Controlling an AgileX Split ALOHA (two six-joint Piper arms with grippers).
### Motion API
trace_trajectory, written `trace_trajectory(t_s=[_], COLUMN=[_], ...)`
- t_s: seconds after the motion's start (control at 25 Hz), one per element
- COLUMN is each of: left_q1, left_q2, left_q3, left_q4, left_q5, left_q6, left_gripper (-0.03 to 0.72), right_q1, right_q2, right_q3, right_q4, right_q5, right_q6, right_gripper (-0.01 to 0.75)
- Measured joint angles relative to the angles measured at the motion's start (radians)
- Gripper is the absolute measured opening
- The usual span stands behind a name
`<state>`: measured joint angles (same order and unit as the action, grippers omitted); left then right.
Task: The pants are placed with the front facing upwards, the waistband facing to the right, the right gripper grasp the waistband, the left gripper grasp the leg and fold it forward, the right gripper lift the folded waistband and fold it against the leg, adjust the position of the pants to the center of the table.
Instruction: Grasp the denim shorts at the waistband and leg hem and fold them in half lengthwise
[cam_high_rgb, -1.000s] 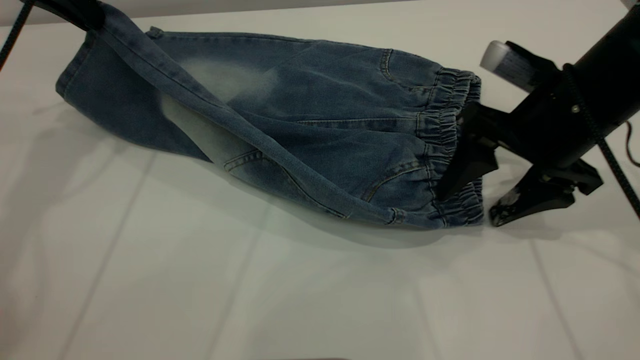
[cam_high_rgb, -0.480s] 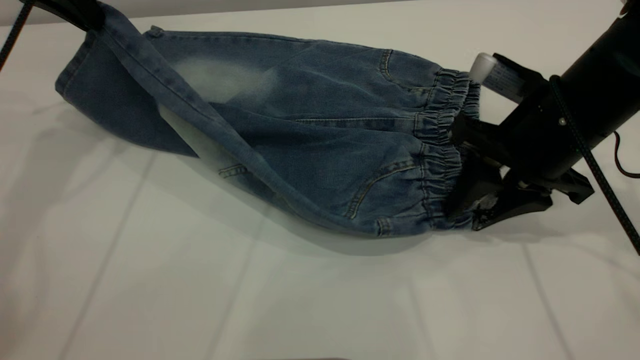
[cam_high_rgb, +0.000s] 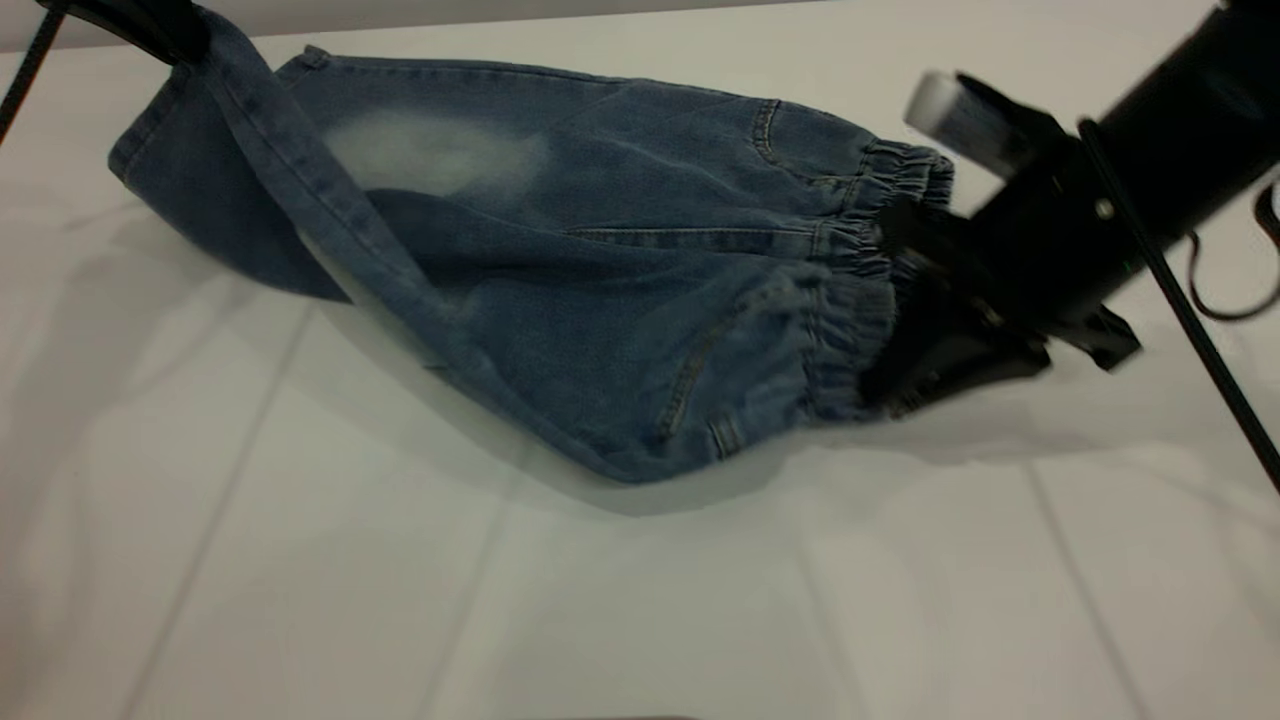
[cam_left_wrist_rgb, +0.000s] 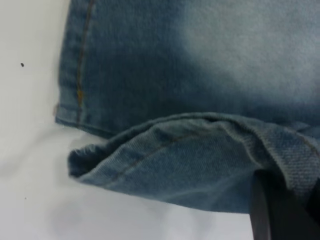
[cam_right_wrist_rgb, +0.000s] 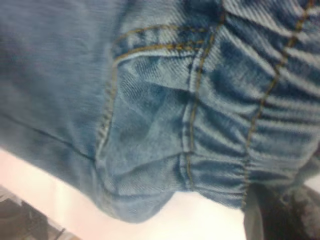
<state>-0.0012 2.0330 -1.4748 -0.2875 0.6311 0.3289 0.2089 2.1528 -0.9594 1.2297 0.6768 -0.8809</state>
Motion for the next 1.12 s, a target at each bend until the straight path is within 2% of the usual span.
trace_trajectory(t_s=[0.48,0.64,0.8,1.12], left_q1=[0.0,0.0,0.0,0.0], left_q2=[0.0,0.0,0.0,0.026], left_q3=[0.0,0.0,-0.02,-0.167], left_q4=[0.0,0.0,0.002,0.003], left_q5=[0.003,-0.03,-0.046,-0.02], left_q6=[0.0,0.003,0.02,0.042], left_gripper=[0.052,0.052,0.052,0.052], right_q1=[0.0,-0.003,-0.044,-0.161], right_q2=[0.0,0.0,0.0,0.0], right_q3=[-0.142,-0.19,-0.234,-0.299], right_q4=[-0.005,-0.008,-0.008,-0.01], right_q5=[0.05,0.059,0.069,0.079], right_q6=[-0.001,-0.001,0.007,0.02], right_gripper=[0.027,0.027,0.027,0.027])
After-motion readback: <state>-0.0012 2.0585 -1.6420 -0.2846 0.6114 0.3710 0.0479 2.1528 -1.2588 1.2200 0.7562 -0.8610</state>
